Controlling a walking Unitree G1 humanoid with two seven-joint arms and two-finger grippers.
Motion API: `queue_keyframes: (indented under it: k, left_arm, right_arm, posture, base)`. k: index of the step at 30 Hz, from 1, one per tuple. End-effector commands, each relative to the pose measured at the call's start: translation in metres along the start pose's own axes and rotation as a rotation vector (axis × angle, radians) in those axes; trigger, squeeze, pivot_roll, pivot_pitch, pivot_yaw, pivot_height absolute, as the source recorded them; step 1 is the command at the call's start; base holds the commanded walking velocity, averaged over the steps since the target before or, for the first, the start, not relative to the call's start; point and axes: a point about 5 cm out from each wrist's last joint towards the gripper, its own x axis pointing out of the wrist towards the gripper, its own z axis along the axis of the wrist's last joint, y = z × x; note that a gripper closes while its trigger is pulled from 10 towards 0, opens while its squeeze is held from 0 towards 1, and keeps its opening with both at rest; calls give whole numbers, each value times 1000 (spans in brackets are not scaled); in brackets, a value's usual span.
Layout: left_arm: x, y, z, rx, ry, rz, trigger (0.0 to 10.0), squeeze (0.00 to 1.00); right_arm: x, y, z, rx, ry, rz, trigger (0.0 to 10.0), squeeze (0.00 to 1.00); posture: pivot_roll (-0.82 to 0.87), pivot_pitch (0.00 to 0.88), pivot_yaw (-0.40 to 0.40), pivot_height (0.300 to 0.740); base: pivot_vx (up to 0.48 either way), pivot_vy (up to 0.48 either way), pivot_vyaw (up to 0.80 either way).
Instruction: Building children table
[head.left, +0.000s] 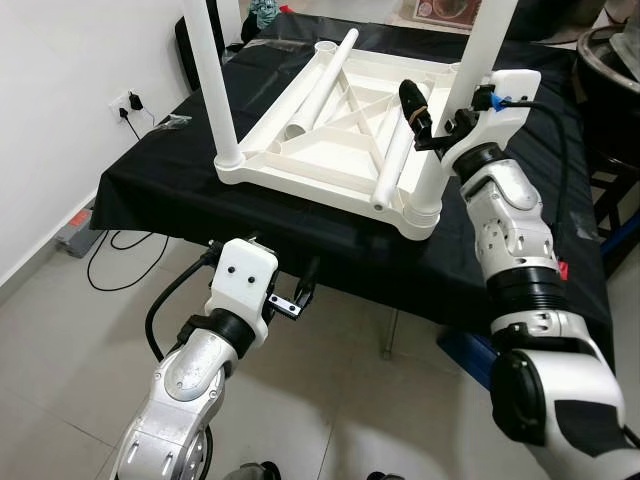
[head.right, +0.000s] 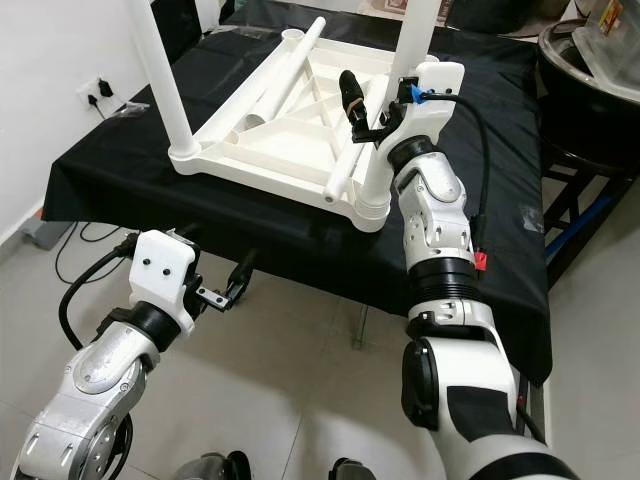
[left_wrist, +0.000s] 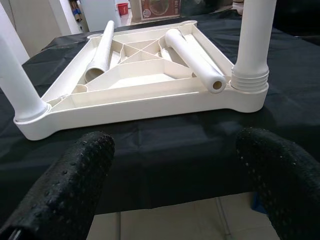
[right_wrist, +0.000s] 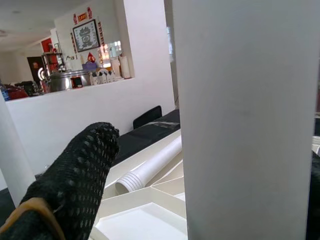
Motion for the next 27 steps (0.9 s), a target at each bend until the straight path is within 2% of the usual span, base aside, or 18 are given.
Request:
queue_keyframes:
  k: [1, 13, 16, 20, 27]
  left_arm:
    - [-1, -2, 1, -1, -8, -7, 10000, 0]
    - [-3, -3, 1, -6, -3, -9, 10000, 0]
    - [-3, -4, 1, -7, -4, -9, 10000, 0]
    - [-3, -4, 1, -6, -4, -8, 10000, 0]
    - [-3, -4, 2, -7, -4, -4, 10000, 0]
  right_arm:
    - [6, 6, 2, 8, -4, 50, 10000, 0]
    - [13, 9, -3, 24, 61, 138, 10000, 0]
    - [16, 16, -10, 24, 127, 223, 10000, 0]
    - [17, 19, -13, 22, 150, 257, 10000, 0]
    - [21, 20, -13, 16, 163, 251, 10000, 0]
  posture:
    - [124, 187, -42, 740]
    - [124, 193, -46, 740]
    - [125, 199, -47, 740]
    - [127, 202, -49, 740]
    - [127, 208, -53, 740]
  base:
    - [0, 0, 0]
    - [0, 0, 0]
    - [0, 0, 0]
    - [0, 0, 0]
    - [0, 0, 0]
